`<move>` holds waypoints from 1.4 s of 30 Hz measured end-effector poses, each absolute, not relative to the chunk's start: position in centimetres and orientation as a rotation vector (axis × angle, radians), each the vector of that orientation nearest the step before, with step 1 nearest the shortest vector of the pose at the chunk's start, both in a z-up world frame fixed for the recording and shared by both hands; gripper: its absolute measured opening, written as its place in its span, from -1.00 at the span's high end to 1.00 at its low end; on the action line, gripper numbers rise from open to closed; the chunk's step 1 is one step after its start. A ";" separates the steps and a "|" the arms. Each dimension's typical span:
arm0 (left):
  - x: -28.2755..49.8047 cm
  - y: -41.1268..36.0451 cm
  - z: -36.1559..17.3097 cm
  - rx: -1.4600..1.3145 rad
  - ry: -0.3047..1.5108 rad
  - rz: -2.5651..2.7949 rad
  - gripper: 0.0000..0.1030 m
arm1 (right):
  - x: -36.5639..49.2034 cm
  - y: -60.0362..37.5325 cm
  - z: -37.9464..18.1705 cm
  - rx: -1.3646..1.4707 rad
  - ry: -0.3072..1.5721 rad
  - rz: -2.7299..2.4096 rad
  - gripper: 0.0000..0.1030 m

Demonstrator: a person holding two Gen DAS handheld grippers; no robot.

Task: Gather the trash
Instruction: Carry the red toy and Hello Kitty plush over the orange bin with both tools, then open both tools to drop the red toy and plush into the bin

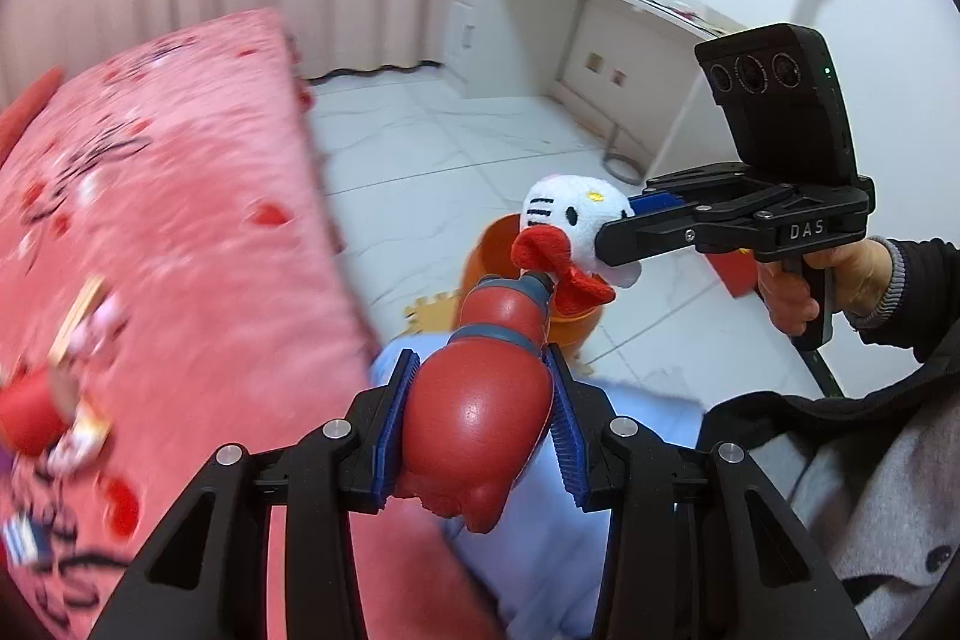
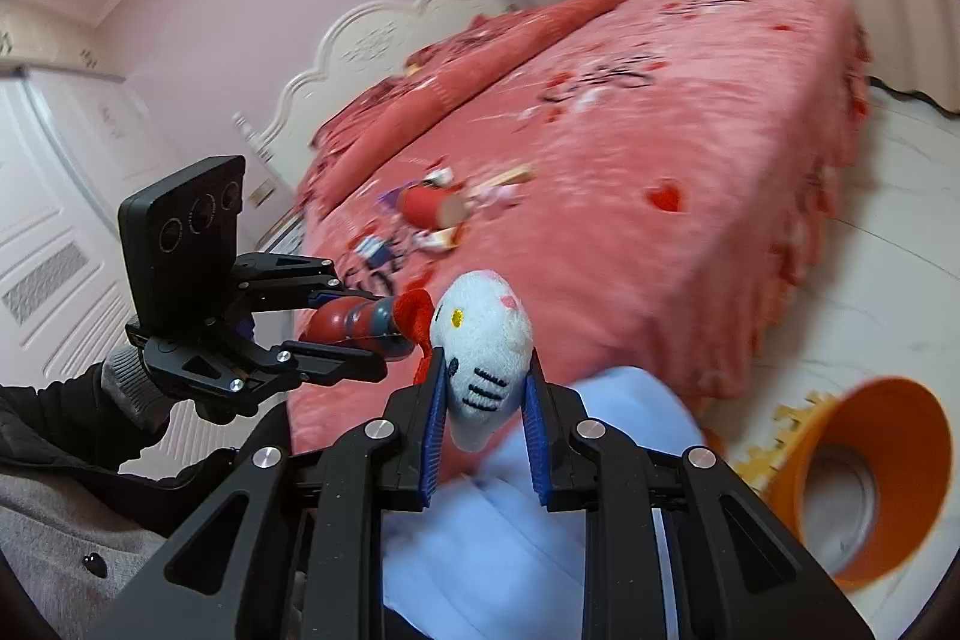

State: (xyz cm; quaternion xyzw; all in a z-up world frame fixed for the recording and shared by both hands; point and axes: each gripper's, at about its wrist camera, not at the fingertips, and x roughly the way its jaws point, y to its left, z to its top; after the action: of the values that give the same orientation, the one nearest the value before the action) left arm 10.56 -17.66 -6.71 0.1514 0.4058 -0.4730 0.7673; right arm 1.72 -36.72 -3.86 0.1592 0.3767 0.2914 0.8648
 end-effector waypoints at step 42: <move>16.3 -42.5 -17.3 0.452 1.066 -1.299 0.05 | -0.6 -62.9 -17.4 0.637 0.876 0.074 0.45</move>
State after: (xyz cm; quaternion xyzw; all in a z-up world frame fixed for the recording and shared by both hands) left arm 16.25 -42.51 -17.31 0.1987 0.4681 -0.5705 0.6449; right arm -0.55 -62.85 -17.35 0.3031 0.4168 0.0352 0.8562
